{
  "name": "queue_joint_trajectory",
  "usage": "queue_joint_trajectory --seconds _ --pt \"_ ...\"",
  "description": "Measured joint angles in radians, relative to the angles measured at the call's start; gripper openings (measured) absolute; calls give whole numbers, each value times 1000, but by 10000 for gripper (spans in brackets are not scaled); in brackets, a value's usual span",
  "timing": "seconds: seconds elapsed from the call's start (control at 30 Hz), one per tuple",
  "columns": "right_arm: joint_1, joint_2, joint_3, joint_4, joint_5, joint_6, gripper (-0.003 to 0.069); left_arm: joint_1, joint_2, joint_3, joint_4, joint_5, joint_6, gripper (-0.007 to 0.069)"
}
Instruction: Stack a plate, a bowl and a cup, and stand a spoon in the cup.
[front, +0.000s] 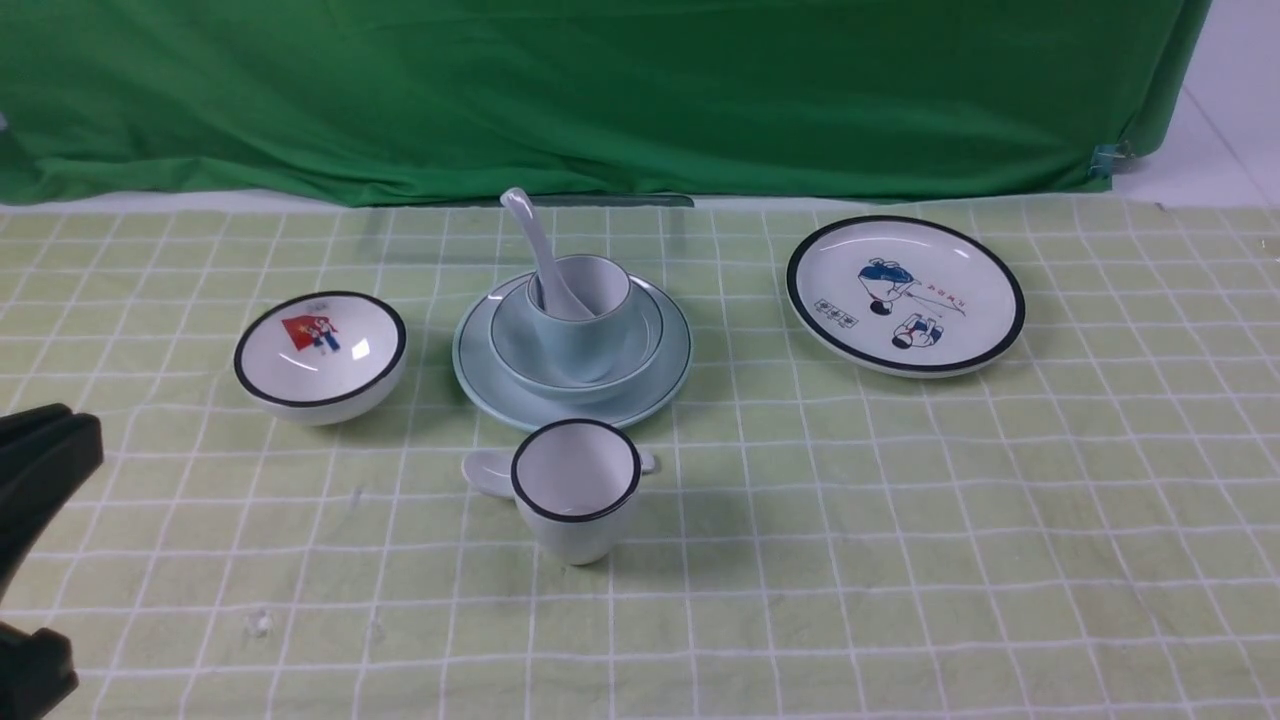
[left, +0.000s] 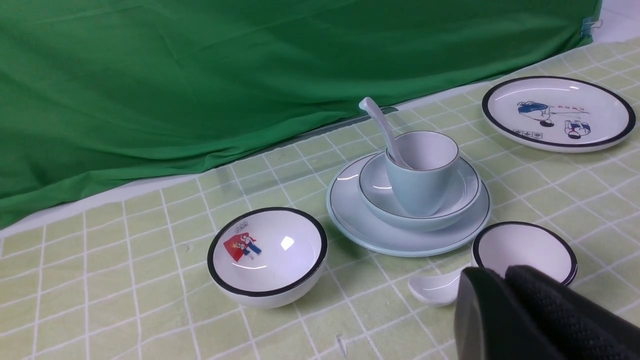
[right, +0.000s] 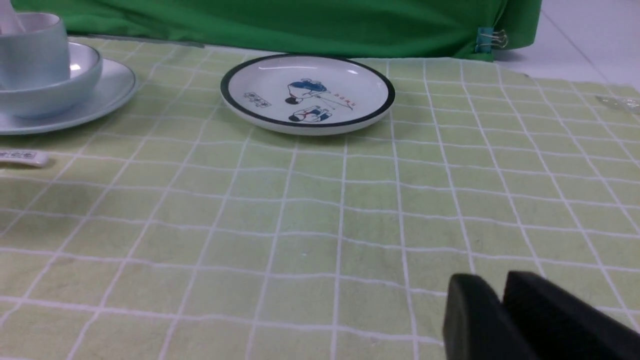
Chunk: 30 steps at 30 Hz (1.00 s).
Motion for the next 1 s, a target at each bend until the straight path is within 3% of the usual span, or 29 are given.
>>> queue_joint_trajectory --seconds 0.6,0.9,1.0 --pt "0 0 0 0 7 0 174 4 -31 0 0 8 2 -7" --pt "0 0 0 0 9 0 197 251 -264 2 -9 -3 2 -7" --pt "0 0 0 0 9 1 209 348 -325 45 -104 -22 2 -7"
